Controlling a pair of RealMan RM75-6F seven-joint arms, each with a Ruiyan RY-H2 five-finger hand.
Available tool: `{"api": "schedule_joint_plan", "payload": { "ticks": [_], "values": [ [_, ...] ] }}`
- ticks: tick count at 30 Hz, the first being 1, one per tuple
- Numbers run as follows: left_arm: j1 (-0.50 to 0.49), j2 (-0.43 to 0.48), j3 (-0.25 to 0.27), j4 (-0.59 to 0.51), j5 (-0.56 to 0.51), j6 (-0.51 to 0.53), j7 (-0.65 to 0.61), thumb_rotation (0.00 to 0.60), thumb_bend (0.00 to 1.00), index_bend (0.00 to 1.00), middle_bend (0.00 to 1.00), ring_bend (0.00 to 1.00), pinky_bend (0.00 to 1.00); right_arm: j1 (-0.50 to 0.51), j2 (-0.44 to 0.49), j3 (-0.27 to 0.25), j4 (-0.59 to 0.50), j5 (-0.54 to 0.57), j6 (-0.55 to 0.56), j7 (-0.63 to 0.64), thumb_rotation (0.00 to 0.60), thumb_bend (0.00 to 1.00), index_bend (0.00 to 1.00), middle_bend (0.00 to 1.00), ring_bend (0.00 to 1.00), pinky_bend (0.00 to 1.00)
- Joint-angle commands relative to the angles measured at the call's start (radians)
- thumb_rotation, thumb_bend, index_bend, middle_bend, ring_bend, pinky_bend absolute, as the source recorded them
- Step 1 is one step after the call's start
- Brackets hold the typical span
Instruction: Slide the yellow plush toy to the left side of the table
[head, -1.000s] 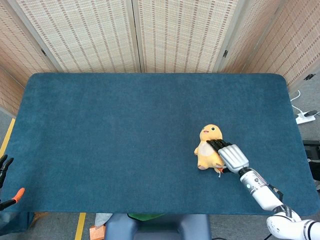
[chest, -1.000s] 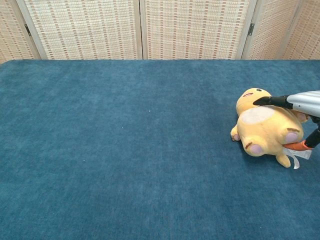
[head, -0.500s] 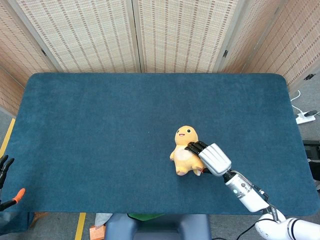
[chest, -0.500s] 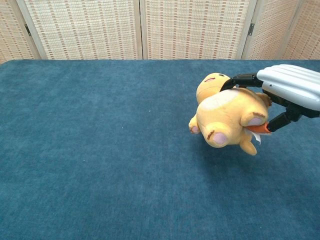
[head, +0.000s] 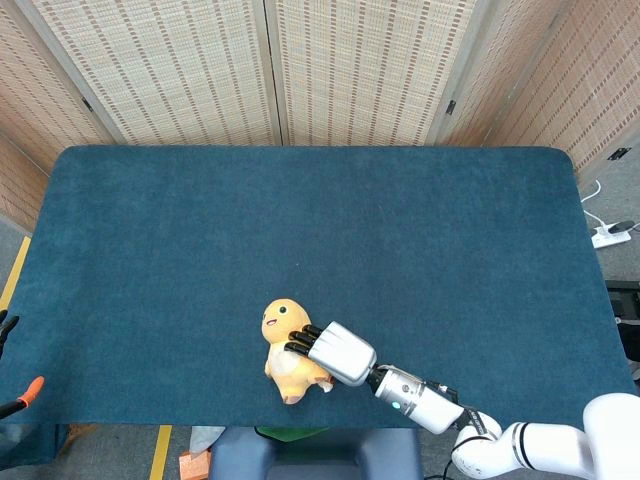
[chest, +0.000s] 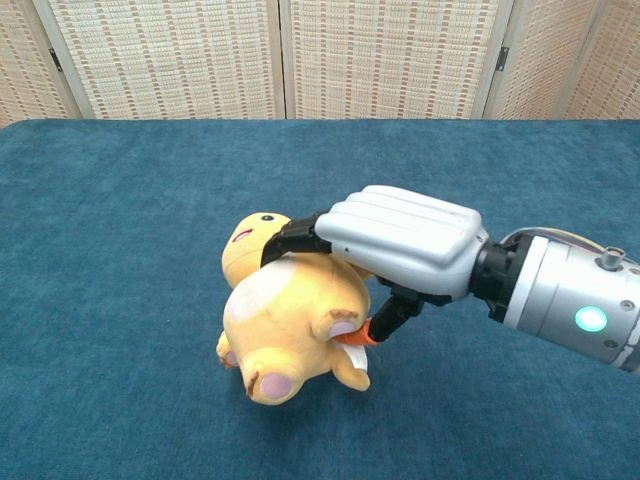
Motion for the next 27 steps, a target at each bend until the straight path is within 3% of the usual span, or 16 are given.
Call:
{"api": "schedule_joint_plan", "payload": {
  "ticks": [1, 7, 16, 17, 19, 21, 23, 25, 27],
  "values": [
    [0.002, 0.001, 0.000, 0.007, 0.000, 0.002, -0.009, 0.600, 0.29, 0.00, 0.00, 0.00, 0.13, -0.009, 0.008, -0.025, -0.046, 0.004, 0.006, -0.070, 0.600, 0.59, 0.61, 0.72, 0.62, 0.86],
    [0.001, 0.000, 0.002, 0.007, 0.008, 0.004, -0.006, 0.600, 0.29, 0.00, 0.00, 0.00, 0.13, -0.026, 0.033, -0.056, -0.072, 0.038, -0.017, -0.158, 0.600, 0.58, 0.61, 0.72, 0.61, 0.86],
    [0.000, 0.003, 0.004, 0.004, 0.015, 0.006, -0.010, 0.600, 0.29, 0.00, 0.00, 0.00, 0.13, -0.021, -0.002, -0.042, -0.048, 0.126, -0.066, -0.291, 0.600, 0.57, 0.61, 0.67, 0.58, 0.81],
    [0.000, 0.004, 0.004, 0.004, 0.015, 0.007, -0.013, 0.600, 0.29, 0.00, 0.00, 0.00, 0.13, -0.021, -0.004, -0.042, -0.047, 0.136, -0.070, -0.303, 0.600, 0.55, 0.60, 0.64, 0.55, 0.78],
    [0.001, 0.004, 0.004, 0.006, 0.017, 0.011, -0.019, 0.600, 0.29, 0.00, 0.00, 0.00, 0.13, -0.024, -0.003, -0.042, -0.054, 0.164, -0.083, -0.318, 0.600, 0.51, 0.46, 0.52, 0.46, 0.65],
    [0.003, 0.005, 0.004, 0.008, 0.018, 0.014, -0.024, 0.600, 0.29, 0.00, 0.00, 0.00, 0.13, -0.028, 0.003, -0.038, -0.070, 0.203, -0.092, -0.330, 0.600, 0.44, 0.15, 0.30, 0.30, 0.47],
    [0.004, 0.004, 0.005, 0.010, 0.019, 0.016, -0.026, 0.600, 0.29, 0.00, 0.00, 0.00, 0.14, -0.032, 0.011, -0.033, -0.091, 0.220, -0.085, -0.326, 0.600, 0.37, 0.00, 0.09, 0.13, 0.35],
    [0.005, 0.004, 0.006, 0.010, 0.020, 0.017, -0.026, 0.600, 0.29, 0.00, 0.00, 0.00, 0.14, -0.036, 0.025, -0.031, -0.106, 0.228, -0.075, -0.312, 0.600, 0.30, 0.00, 0.00, 0.01, 0.23],
    [0.005, 0.003, 0.006, 0.010, 0.020, 0.018, -0.025, 0.600, 0.29, 0.00, 0.00, 0.00, 0.14, -0.038, 0.037, -0.030, -0.124, 0.236, -0.072, -0.292, 0.600, 0.25, 0.00, 0.00, 0.00, 0.16]
  ]
}}
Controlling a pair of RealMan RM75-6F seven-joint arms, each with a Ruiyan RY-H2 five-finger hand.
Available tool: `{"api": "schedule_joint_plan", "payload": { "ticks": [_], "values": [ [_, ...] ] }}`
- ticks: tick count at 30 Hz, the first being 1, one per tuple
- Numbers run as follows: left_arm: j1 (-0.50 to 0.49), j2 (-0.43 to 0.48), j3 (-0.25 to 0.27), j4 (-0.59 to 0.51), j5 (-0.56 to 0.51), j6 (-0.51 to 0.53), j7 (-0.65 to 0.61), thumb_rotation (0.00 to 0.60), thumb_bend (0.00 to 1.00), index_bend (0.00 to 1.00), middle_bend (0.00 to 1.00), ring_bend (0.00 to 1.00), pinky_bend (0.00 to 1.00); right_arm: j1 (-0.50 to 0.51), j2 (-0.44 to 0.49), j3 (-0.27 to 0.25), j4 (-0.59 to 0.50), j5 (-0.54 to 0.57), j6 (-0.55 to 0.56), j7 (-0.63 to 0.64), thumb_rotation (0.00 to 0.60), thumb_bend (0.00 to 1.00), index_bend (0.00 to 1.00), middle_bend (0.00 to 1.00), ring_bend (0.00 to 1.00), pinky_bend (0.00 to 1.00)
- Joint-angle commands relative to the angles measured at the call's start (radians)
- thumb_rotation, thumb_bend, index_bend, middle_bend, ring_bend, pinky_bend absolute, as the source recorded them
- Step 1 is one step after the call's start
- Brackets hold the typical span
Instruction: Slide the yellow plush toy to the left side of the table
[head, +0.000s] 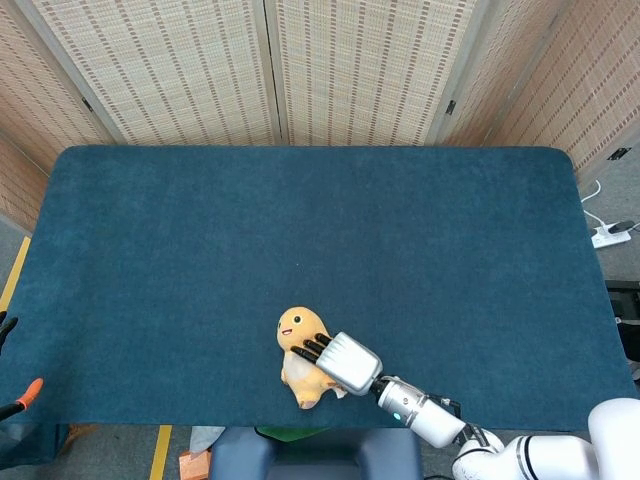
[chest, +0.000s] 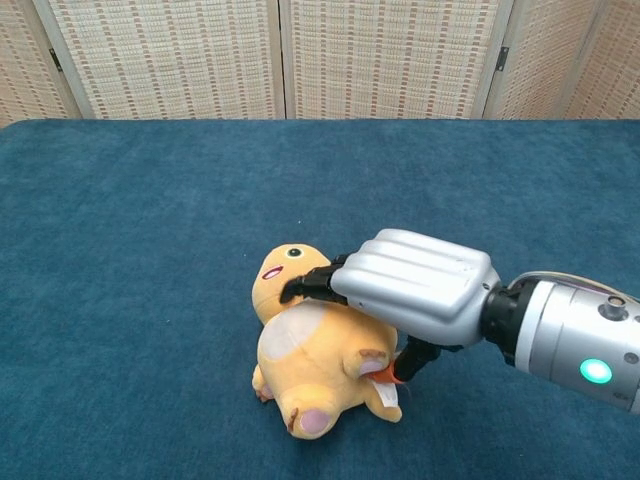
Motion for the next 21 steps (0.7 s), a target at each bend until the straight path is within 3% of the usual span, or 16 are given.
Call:
{"api": "schedule_joint_plan", "payload": {
  "ticks": [1, 7, 12, 17, 21],
  "values": [
    [0.000, -0.001, 0.000, -0.001, 0.001, 0.000, 0.002, 0.600, 0.29, 0.00, 0.00, 0.00, 0.14, -0.005, 0.025, 0.003, -0.033, 0.014, 0.009, 0.042, 0.600, 0.22, 0.00, 0.00, 0.00, 0.13],
    [0.000, -0.002, 0.001, -0.005, 0.004, 0.001, 0.013, 0.600, 0.29, 0.00, 0.00, 0.00, 0.14, -0.009, 0.072, -0.015, -0.068, 0.009, 0.016, 0.082, 0.600, 0.14, 0.00, 0.00, 0.00, 0.00],
    [0.001, -0.001, 0.002, -0.002, 0.009, 0.008, 0.012, 0.600, 0.29, 0.00, 0.00, 0.00, 0.14, -0.044, 0.173, -0.053, -0.156, -0.027, 0.069, 0.141, 0.600, 0.12, 0.00, 0.00, 0.00, 0.00],
    [0.000, -0.008, 0.008, 0.002, 0.026, 0.014, 0.024, 0.600, 0.29, 0.00, 0.00, 0.00, 0.14, -0.151, 0.333, -0.153, -0.227, -0.144, 0.242, 0.233, 0.600, 0.12, 0.00, 0.00, 0.00, 0.00],
    [-0.012, -0.027, 0.021, -0.005, 0.100, 0.050, 0.035, 0.600, 0.29, 0.00, 0.02, 0.01, 0.17, -0.268, 0.431, -0.225, -0.186, -0.235, 0.436, 0.333, 0.600, 0.12, 0.00, 0.00, 0.00, 0.00]
  ]
}}
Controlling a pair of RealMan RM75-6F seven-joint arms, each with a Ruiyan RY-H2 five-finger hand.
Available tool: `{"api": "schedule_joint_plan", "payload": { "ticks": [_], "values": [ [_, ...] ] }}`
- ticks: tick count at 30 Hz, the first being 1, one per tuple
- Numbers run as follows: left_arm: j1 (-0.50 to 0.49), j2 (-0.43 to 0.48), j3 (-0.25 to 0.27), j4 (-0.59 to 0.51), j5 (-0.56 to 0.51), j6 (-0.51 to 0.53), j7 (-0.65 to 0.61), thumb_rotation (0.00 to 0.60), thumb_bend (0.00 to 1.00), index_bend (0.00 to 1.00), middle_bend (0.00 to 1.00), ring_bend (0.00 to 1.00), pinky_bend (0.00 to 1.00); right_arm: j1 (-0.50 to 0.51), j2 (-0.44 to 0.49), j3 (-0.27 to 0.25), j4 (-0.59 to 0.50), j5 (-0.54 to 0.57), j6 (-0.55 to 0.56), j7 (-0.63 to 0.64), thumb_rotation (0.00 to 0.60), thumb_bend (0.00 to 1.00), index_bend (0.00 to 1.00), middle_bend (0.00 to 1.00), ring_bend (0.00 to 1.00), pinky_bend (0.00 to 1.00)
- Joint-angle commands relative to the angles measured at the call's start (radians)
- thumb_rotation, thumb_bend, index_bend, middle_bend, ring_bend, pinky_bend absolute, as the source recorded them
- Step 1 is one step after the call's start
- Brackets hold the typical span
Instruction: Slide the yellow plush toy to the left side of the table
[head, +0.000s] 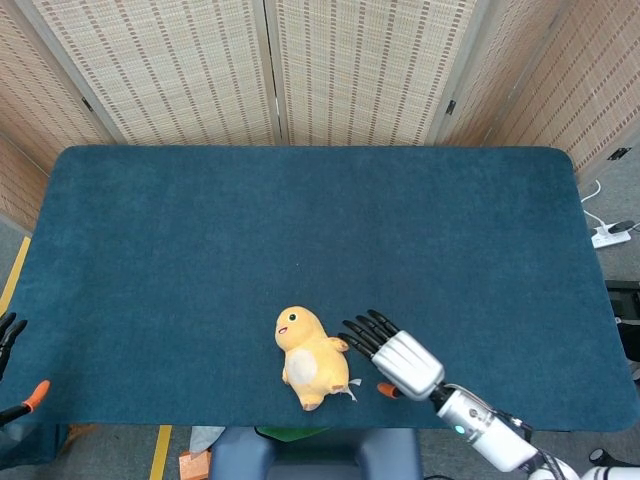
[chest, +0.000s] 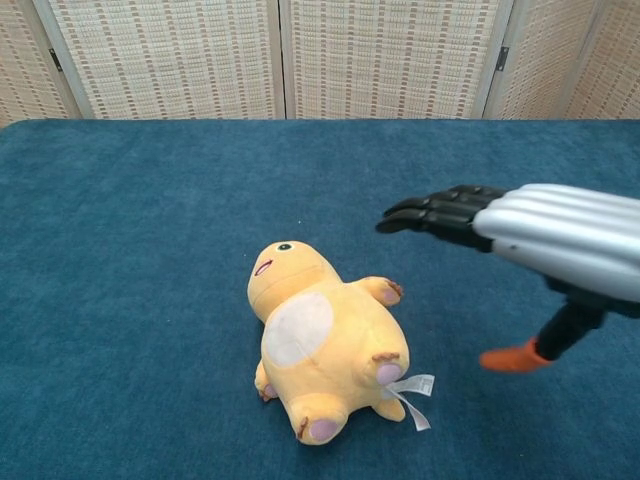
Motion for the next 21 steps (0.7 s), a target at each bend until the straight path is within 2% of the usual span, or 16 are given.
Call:
{"api": "schedule_joint_plan", "payload": {
  "ticks": [1, 5, 10, 16, 21],
  "values": [
    [-0.013, -0.032, 0.010, -0.012, 0.077, 0.047, 0.018, 0.600, 0.29, 0.01, 0.05, 0.04, 0.20, -0.158, 0.130, -0.101, 0.038, -0.117, 0.236, 0.129, 0.600, 0.12, 0.00, 0.00, 0.00, 0.00],
    [-0.053, -0.061, 0.026, -0.055, 0.177, 0.043, 0.107, 0.600, 0.28, 0.07, 0.13, 0.10, 0.26, -0.266, 0.154, -0.126, 0.139, -0.134, 0.391, 0.209, 0.600, 0.12, 0.00, 0.00, 0.00, 0.00],
    [-0.145, -0.046, 0.046, -0.187, 0.275, -0.087, 0.255, 0.600, 0.27, 0.10, 0.16, 0.10, 0.25, -0.360, 0.164, -0.131, 0.271, -0.114, 0.507, 0.389, 0.600, 0.12, 0.00, 0.00, 0.00, 0.00],
    [-0.268, -0.065, 0.033, -0.306, 0.334, -0.243, 0.329, 0.600, 0.24, 0.19, 0.17, 0.08, 0.17, -0.426, 0.171, -0.112, 0.378, -0.071, 0.560, 0.517, 0.600, 0.12, 0.00, 0.00, 0.00, 0.00],
    [-0.355, -0.095, 0.026, -0.394, 0.337, -0.394, 0.402, 0.600, 0.23, 0.17, 0.16, 0.06, 0.16, -0.465, 0.176, -0.097, 0.428, -0.053, 0.585, 0.584, 0.600, 0.12, 0.00, 0.00, 0.00, 0.00]
  ]
}}
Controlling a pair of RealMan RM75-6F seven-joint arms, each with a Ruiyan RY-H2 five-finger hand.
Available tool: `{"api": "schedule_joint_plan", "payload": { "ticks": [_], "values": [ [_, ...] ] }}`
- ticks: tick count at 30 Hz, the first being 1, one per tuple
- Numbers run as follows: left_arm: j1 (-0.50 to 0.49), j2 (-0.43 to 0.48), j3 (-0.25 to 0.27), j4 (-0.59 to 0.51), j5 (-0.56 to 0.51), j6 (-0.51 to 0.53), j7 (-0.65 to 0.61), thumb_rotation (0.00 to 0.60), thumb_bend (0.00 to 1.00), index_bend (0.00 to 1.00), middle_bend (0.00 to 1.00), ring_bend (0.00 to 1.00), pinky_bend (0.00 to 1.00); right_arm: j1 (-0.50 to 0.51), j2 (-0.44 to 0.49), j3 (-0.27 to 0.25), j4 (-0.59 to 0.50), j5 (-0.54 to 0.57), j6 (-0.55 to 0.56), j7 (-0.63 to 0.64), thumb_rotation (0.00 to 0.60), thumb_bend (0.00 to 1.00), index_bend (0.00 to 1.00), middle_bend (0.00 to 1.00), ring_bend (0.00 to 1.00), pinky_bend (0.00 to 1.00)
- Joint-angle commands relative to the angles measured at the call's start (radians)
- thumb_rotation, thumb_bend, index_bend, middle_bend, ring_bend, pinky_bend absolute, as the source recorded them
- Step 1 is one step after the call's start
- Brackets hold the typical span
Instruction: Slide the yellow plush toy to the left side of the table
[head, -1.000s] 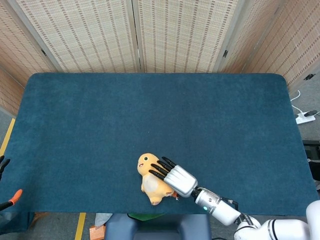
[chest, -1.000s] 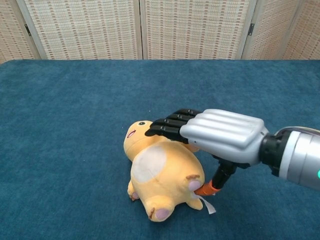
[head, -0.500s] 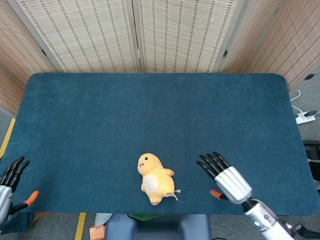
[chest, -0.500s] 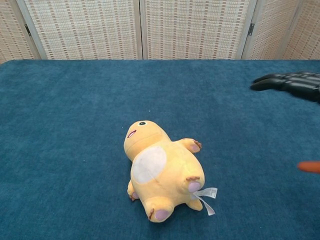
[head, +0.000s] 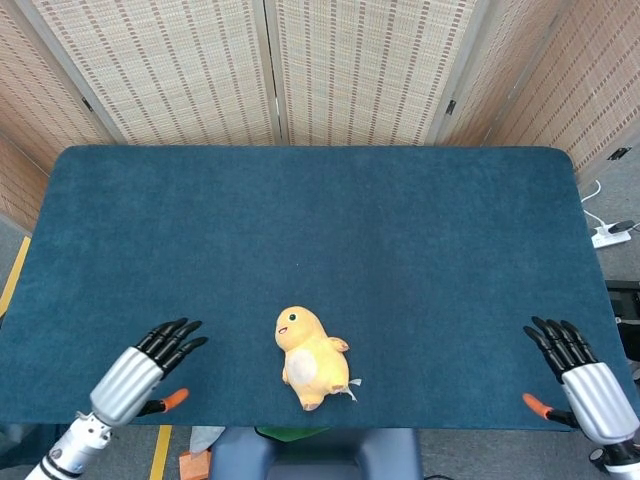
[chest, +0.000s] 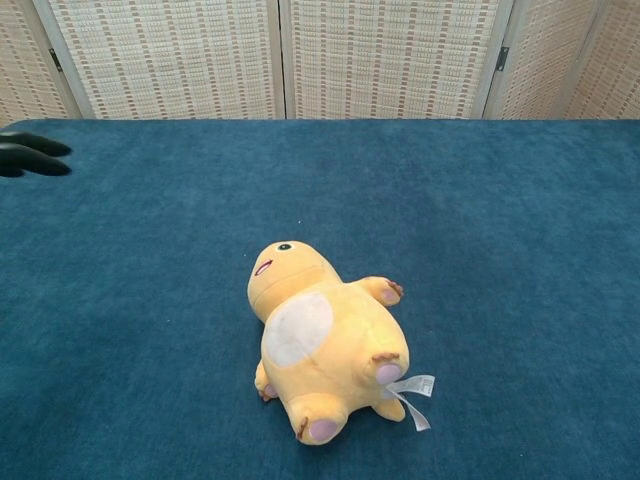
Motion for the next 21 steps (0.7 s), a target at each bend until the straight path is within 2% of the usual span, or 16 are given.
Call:
{"api": "schedule_joint_plan", "payload": {
  "ticks": [1, 12, 21],
  "values": [
    [-0.091, -0.037, -0.010, -0.089, 0.006, -0.141, 0.084, 0.600, 0.23, 0.17, 0.16, 0.05, 0.15, -0.030, 0.009, 0.010, 0.031, 0.011, 0.024, 0.048, 0.600, 0.12, 0.00, 0.00, 0.00, 0.00],
    [-0.222, -0.171, -0.063, -0.130, -0.101, -0.354, 0.204, 0.600, 0.22, 0.15, 0.15, 0.05, 0.15, -0.108, 0.017, 0.049, 0.125, 0.060, 0.068, 0.225, 0.600, 0.12, 0.00, 0.00, 0.00, 0.00],
    [-0.321, -0.288, -0.114, -0.084, -0.217, -0.488, 0.300, 0.600, 0.21, 0.15, 0.15, 0.05, 0.14, -0.140, 0.013, 0.071, 0.183, 0.065, 0.070, 0.326, 0.600, 0.13, 0.00, 0.00, 0.00, 0.00]
  ]
}}
